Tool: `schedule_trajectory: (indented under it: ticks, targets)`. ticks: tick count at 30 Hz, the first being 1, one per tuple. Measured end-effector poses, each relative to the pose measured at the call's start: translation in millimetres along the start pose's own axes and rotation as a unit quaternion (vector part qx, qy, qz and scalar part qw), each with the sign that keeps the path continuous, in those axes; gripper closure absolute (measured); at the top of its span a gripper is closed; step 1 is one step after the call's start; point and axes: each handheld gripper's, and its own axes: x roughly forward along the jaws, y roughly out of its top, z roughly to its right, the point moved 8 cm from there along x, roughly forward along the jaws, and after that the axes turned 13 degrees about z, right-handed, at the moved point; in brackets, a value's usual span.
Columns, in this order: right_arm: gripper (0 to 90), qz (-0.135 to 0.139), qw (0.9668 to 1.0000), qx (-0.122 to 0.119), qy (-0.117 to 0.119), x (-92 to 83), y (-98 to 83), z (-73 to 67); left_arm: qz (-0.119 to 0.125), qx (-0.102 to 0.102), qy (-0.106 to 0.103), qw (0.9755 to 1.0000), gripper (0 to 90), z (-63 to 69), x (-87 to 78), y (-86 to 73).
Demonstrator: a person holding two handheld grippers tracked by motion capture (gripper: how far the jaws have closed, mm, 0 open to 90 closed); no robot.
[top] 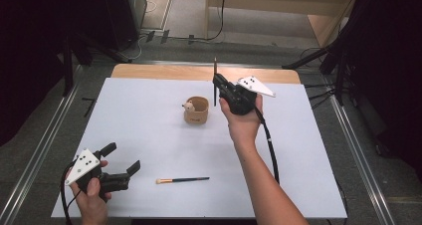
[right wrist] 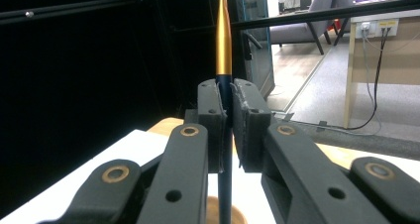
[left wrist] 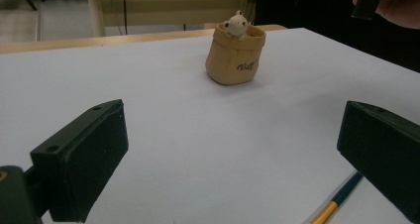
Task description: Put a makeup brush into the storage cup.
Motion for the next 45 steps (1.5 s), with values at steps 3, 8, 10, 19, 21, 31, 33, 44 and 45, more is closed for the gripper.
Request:
schedule_trajectory:
  ticks: [3,8,10,19,21,31,33,44,45]
  targets:
    - [84.8,0.004,1.0000,0.005,-0.003,4.1,0.1,2.9,-0.001,0.000,0.000,1.0000,0.0,-0.5,-0.1,-0.2]
    - [84.8,0.005,0.9999,0.013,-0.002,11.7,-3.1,3.0,0.000,0.000,0.000,1.0000,0.0,-0.6,0.4,-0.3]
    - [84.8,0.005,0.9999,0.012,0.002,15.0,-5.5,0.1,-0.001,0.001,-0.001,1.0000,0.0,-0.3,0.8,-0.4]
    - [84.7,0.000,0.9999,-0.001,0.017,26.0,-21.1,-10.8,-0.001,0.001,0.000,1.0000,0.0,-0.3,0.3,-0.2]
    - [84.7,-0.002,0.9998,0.003,0.017,28.6,-25.8,-10.8,0.000,0.001,0.000,1.0000,0.0,-0.5,0.3,0.0]
    - [84.7,-0.010,0.9999,0.000,0.012,39.0,-44.8,-5.6,0.001,0.000,-0.002,1.0000,0.0,-0.2,0.7,0.2]
    - [84.7,-0.016,0.9998,-0.001,0.013,40.5,-50.0,-5.0,0.001,0.001,-0.002,1.0000,0.0,-0.1,1.0,0.1]
    - [84.7,-0.047,0.9989,-0.002,0.005,41.8,-78.6,1.4,0.002,-0.001,-0.004,1.0000,0.0,0.3,1.5,0.1]
    - [84.7,-0.053,0.9986,-0.002,0.005,40.9,-82.4,2.1,0.001,-0.001,-0.004,1.0000,0.0,0.1,1.4,0.0]
